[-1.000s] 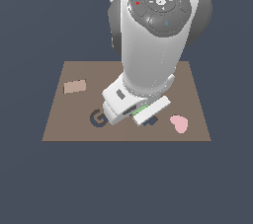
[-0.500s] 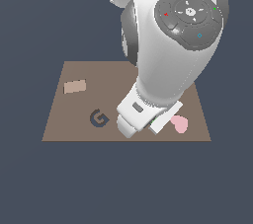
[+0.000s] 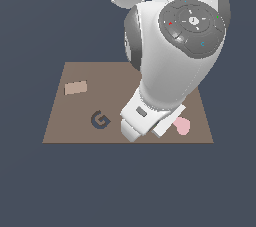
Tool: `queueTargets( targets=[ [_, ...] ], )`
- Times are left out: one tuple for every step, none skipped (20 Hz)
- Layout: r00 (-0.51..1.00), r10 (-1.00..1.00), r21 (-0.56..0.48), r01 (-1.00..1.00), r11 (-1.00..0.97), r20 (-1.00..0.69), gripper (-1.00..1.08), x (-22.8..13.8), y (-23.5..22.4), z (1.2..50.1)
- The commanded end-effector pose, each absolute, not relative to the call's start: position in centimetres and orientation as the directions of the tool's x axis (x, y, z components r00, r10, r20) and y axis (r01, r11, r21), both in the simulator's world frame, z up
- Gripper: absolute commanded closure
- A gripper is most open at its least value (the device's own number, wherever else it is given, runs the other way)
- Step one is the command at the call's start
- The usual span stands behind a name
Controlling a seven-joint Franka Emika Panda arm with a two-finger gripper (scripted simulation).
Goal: Insert a designated object into the corresponding slot on a board.
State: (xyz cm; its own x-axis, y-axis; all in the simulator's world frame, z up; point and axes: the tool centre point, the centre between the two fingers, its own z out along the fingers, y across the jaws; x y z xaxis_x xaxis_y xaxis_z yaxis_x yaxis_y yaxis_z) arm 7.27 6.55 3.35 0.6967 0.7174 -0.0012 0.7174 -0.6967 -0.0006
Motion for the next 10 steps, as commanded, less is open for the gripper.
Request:
queueTargets(
  targets=[
    [0.696,0.718,0.000,0.718,-0.696,-0.001,1.08,7.30,6.55,3.08],
    [0.696,0.718,0.000,0.718,-0.696,-0.001,-0.92,7.30,6.55,3.08],
    [0.696,0.718,0.000,0.718,-0.696,-0.001,-0.92,7.30,6.55,3.08],
    [0.696,0.718,0.000,0.718,-0.696,-0.001,-0.92,7.30,6.55,3.08],
    [0.696,0.718,0.000,0.718,-0.696,-0.001,-0.92,7.30,6.55,3.08],
    [0.696,0.718,0.000,0.718,-0.696,-0.001,-0.92,7.30,6.55,3.08],
    [0.696,0.718,0.000,0.718,-0.696,-0.001,-0.92,7.30,6.55,3.08],
    [0.696,0.718,0.000,0.718,-0.696,-0.001,-0.92,7.30,6.55,3.08],
    [0.696,0.718,0.000,0.718,-0.696,-0.001,-0.92,7.30,6.55,3.08],
    [0.696,0.718,0.000,0.718,-0.696,-0.001,-0.92,7.30,6.55,3.08]
  ],
)
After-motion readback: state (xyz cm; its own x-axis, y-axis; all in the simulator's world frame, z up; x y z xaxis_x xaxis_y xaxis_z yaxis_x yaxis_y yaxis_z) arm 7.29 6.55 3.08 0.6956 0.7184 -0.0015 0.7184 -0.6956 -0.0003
